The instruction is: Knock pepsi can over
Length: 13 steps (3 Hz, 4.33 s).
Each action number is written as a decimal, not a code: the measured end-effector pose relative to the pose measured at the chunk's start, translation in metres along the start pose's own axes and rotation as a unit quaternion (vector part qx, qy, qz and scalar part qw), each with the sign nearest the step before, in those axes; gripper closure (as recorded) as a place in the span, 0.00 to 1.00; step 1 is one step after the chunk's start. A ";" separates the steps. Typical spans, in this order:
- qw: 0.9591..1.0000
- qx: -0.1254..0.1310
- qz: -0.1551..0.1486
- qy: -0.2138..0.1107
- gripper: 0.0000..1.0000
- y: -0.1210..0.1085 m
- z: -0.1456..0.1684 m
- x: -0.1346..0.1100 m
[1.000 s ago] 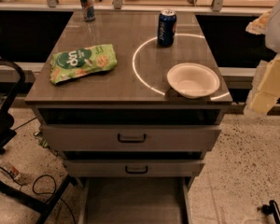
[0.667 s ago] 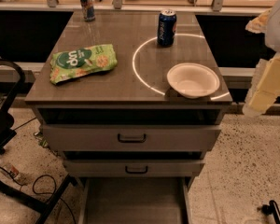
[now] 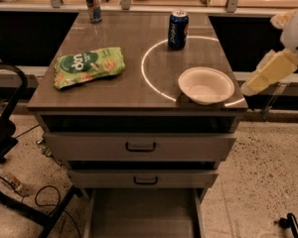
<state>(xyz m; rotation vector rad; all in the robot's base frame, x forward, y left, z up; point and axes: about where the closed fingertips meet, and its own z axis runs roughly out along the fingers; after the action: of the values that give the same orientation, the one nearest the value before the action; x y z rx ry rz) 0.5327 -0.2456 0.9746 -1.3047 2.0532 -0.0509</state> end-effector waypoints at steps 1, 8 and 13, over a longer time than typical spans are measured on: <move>0.995 0.033 0.050 -0.083 0.00 -0.021 0.020 0.012; 0.908 0.124 0.178 -0.358 0.00 -0.178 0.121 -0.089; 0.894 0.053 0.239 -0.375 0.00 -0.176 0.242 -0.130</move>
Offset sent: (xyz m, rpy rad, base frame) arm 0.1293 -0.0559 0.0244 0.5847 -0.5625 -0.1891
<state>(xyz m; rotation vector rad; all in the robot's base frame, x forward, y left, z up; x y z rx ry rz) 0.8410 -0.1505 0.9263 -0.5705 1.5892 0.4843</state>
